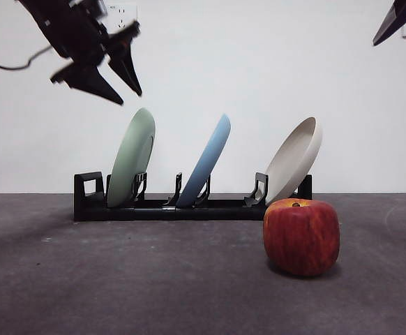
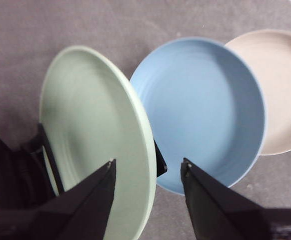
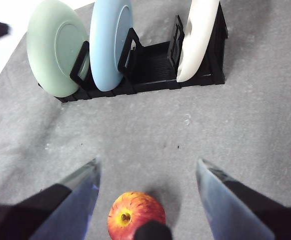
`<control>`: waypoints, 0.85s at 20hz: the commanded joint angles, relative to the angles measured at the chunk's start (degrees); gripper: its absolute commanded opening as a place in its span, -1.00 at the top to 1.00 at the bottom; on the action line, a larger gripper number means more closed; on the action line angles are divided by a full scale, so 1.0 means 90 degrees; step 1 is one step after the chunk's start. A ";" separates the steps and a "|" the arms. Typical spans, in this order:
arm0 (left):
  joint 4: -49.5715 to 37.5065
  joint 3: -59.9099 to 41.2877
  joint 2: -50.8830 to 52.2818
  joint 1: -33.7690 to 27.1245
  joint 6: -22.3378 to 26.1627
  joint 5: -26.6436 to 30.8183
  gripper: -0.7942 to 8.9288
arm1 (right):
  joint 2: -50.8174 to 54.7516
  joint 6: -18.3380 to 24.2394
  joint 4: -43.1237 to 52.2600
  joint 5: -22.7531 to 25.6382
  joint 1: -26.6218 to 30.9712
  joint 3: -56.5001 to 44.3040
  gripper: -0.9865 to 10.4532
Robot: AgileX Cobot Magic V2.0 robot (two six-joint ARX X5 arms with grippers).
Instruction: Take the green plate from the plate rack,put the plate on the table,take the apple from the table,put the apple in the plate
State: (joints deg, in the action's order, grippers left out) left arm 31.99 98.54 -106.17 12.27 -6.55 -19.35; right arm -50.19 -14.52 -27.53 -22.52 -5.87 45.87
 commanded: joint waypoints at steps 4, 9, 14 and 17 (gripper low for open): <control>-0.0160 0.0010 -0.0432 0.0104 0.0092 0.0146 0.38 | -0.0007 0.0051 0.0027 -0.0007 0.0012 0.0032 0.28; -0.0267 0.0010 -0.0486 0.0131 0.0095 0.0146 0.40 | -0.0007 0.0051 0.0029 0.0000 0.0015 0.0032 0.28; -0.0233 0.0010 -0.0483 0.0134 0.0386 -0.0061 0.85 | -0.0007 0.0051 0.0034 0.0015 0.0015 0.0032 0.28; -0.0209 0.0010 -0.0420 0.0134 0.0401 -0.0073 0.85 | -0.0007 0.0053 0.0034 0.0017 0.0015 0.0032 0.28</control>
State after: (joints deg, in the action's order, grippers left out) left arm 30.30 98.56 -110.02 13.74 -4.34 -21.06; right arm -50.19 -14.52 -27.49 -22.46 -5.87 45.87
